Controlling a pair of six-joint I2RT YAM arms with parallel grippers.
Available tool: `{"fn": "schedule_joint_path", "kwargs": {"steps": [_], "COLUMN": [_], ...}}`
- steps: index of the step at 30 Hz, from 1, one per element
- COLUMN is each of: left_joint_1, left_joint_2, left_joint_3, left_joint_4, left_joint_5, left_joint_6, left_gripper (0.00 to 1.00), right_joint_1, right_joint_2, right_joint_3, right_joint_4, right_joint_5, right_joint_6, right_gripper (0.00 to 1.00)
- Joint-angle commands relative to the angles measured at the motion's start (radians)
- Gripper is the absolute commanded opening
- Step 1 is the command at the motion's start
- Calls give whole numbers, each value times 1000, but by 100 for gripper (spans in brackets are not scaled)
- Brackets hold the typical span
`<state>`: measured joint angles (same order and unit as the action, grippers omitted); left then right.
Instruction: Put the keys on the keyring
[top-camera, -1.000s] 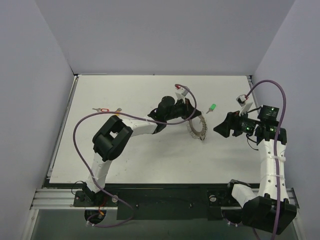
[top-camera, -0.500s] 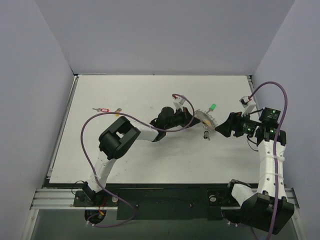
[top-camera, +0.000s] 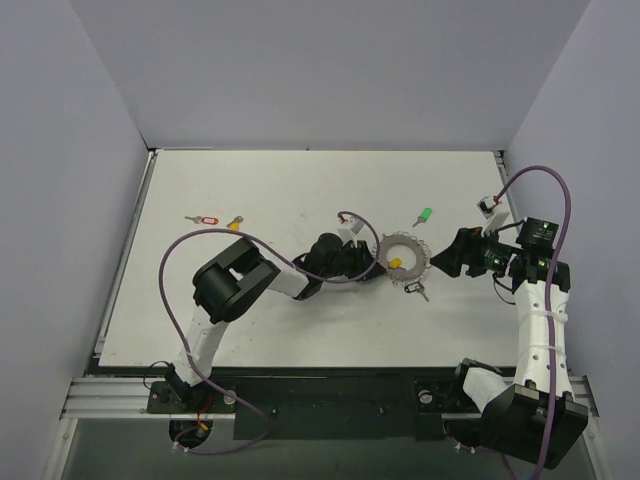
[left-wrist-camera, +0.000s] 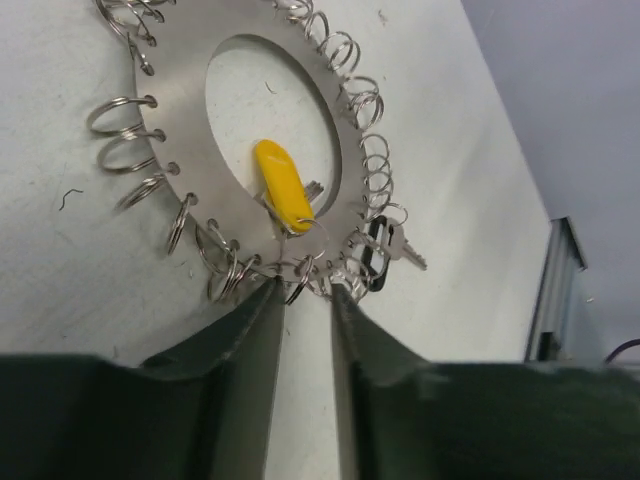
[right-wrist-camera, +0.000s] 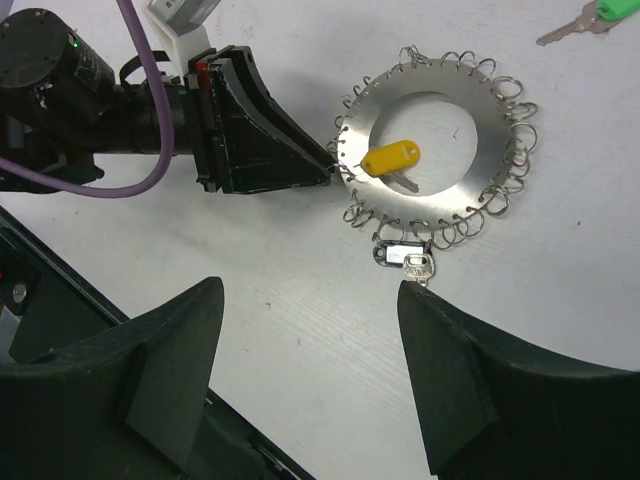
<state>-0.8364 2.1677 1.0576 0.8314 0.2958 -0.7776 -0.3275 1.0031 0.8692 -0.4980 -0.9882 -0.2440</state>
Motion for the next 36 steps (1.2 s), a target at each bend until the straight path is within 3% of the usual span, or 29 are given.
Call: {"fn": "schedule_joint_path", "kwargs": {"steps": [1,4,6,12,21,27,36], "left_joint_1": [-29,-35,-27,20,391,456,456], "left_joint_2": [-127,-277,-377,-771,-1218,-1351,-1415], "left_joint_3": [51,-14,-67,-185,-245,-261,-242], "left_joint_4": [-150,-242,-294,-492,-764,-983,-1051], "left_joint_5": [-46,-171,-225,-340,-49,-60,-69], "left_joint_6": [99,228,286,434,316,380,380], "left_gripper": [44,65,71,77,82,82,83], "right_joint_1": [-5,-5,-7,-12,-28,-47,-58], "right_joint_2": [-12,6,17,19,-26,-49,-70], "right_joint_3": [23,50,70,165,214,229,247], "right_joint_4": [-59,-121,-154,-266,-272,-192,-135], "right_joint_5": [45,80,97,195,259,322,365], "right_joint_6": [-63,-113,-135,-201,-129,70,244], "right_gripper": [65,65,65,65,68,73,84]}}
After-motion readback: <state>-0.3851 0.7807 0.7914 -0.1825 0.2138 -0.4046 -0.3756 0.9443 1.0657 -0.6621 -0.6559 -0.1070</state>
